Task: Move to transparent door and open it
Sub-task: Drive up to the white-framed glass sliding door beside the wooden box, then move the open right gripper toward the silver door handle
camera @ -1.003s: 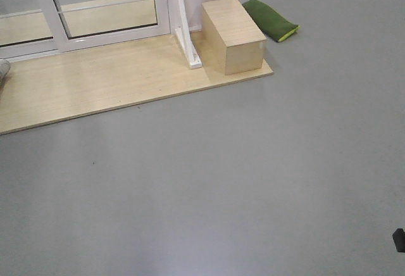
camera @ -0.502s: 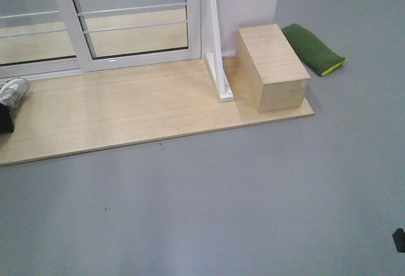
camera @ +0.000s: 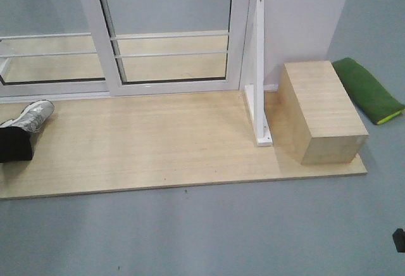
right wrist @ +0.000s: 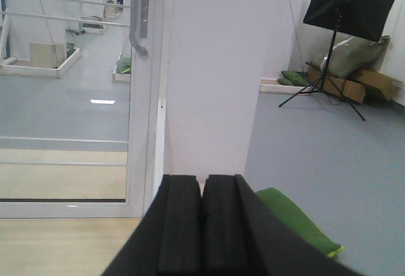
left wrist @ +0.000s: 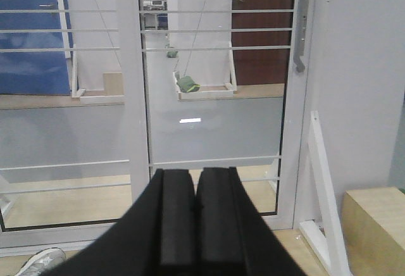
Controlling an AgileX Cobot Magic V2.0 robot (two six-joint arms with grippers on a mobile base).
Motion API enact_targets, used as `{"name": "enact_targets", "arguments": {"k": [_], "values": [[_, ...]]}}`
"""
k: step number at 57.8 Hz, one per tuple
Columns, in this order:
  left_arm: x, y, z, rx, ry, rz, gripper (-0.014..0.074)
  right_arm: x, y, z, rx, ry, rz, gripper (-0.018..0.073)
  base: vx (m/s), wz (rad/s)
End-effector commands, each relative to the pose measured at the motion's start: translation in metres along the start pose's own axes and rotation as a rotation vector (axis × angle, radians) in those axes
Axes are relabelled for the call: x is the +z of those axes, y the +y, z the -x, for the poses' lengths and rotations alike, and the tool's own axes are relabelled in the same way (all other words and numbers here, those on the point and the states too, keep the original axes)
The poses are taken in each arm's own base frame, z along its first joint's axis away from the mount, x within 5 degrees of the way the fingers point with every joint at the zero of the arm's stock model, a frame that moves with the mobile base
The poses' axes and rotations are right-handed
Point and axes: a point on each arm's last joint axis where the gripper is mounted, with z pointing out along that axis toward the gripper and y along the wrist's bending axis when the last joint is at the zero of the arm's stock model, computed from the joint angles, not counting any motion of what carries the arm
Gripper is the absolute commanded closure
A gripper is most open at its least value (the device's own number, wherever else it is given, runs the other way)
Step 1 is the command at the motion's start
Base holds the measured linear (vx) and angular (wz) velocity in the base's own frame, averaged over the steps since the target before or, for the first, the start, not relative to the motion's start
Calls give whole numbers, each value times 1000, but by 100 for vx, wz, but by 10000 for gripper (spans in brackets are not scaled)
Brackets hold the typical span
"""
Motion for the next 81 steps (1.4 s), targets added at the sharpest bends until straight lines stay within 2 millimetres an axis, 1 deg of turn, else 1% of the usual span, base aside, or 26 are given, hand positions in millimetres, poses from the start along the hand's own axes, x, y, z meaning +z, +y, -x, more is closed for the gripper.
{"name": "enact_targets", "arguments": {"k": [1,47,81], "values": [[0,-1,-2,-17,-64,-12,602,-1,-1,3,-8,-75,-18,567,53,18],[0,-1,-2,-17,-64,-12,602,-1,-1,3,-8,-75,-18,567,49,9],[0,-1,-2,-17,-64,-12,602,-1,-1,3,-8,-75,-18,567,34,3]]}}
